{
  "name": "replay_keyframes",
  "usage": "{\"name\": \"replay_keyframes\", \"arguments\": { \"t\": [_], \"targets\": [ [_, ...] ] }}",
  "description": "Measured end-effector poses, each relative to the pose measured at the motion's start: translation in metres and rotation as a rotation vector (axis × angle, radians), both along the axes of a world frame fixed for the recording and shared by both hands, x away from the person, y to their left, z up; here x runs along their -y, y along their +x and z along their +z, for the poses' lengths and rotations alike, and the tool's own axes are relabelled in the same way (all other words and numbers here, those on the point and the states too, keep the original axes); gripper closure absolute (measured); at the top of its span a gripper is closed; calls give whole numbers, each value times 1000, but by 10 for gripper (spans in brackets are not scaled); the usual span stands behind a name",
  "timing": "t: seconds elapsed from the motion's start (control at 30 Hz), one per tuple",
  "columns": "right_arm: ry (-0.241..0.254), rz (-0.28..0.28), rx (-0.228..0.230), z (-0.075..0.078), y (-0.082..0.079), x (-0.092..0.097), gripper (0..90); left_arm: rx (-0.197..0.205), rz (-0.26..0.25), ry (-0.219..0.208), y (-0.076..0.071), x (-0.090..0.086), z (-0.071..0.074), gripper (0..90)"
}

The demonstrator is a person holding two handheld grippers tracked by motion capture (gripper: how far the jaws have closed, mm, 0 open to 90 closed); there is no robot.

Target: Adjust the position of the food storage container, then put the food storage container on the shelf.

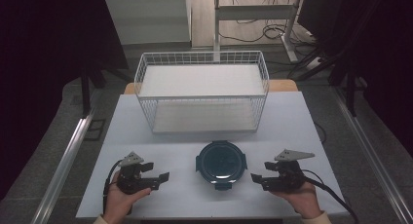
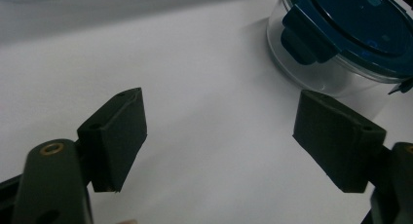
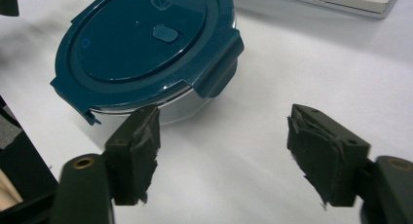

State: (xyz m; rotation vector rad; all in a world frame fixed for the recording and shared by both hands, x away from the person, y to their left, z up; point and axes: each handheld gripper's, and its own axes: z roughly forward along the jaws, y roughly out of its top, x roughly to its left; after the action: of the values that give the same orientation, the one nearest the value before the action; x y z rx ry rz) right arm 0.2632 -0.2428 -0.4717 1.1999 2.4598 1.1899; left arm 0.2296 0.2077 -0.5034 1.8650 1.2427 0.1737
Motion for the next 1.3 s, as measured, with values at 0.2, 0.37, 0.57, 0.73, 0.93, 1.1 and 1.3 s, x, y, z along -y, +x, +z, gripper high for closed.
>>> {"name": "replay_keyframes", "arguments": {
  "t": [0.2,0.37,0.57,0.73,0.93,1.1,1.3],
  "targets": [
    [46,-17,27,-2,-4,10,198,3,-13,-9,0,11,10,177],
    [87,-28,26,0,-4,15,198,4,-19,-28,-1,17,18,178],
    [85,-12,22,-1,-5,10,198,0,-26,-37,-2,25,22,173],
    [92,-13,24,2,-4,6,195,2,-27,-50,-1,25,27,168],
    [136,-25,-6,5,0,5,194,-1,-13,-64,0,28,32,145],
    [174,-38,-47,13,9,-2,178,-69,-29,-106,12,35,31,115],
    [178,-28,-99,10,21,-18,154,-130,-39,-165,26,43,27,105]
  ]
}}
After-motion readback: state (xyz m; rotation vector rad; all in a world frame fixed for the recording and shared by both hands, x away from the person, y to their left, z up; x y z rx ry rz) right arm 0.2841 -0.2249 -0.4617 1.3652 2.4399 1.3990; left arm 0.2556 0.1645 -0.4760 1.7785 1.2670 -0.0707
